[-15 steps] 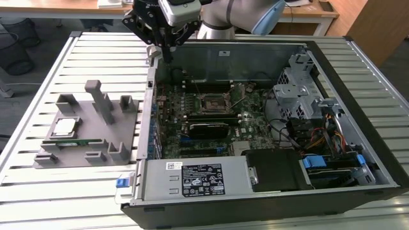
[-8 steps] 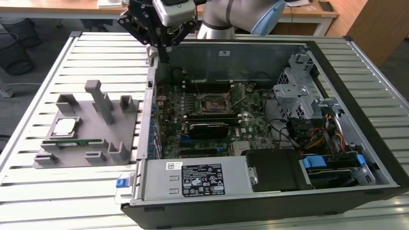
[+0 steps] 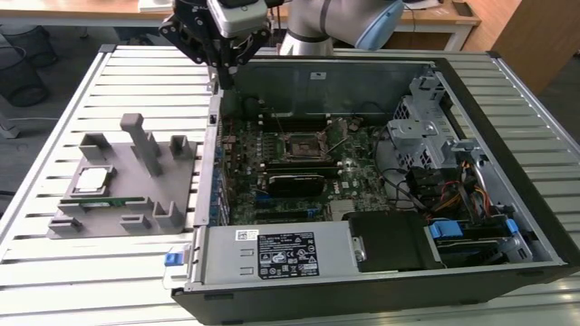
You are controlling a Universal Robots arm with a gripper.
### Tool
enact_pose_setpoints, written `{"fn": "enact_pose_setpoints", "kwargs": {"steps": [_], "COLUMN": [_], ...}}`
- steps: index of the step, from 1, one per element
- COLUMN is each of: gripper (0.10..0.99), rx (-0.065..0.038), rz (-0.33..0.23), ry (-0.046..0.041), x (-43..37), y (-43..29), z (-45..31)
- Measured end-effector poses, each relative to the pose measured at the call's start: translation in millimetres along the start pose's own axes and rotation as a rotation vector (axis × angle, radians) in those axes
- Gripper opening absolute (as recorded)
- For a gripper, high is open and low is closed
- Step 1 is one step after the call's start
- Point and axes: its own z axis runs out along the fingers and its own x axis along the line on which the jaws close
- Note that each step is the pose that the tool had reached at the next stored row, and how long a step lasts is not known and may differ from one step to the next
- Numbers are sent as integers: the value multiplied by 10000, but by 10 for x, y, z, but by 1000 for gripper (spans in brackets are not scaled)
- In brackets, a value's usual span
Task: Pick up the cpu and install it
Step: 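Reach for the cpu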
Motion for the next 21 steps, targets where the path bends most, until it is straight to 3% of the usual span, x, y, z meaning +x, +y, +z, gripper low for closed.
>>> {"fn": "enact_pose_setpoints", "kwargs": {"steps": [21], "gripper": [106], "rx": [0], "rz": [0], "ry": [4], "x": [257], "y": [-20], "z": [5]}}
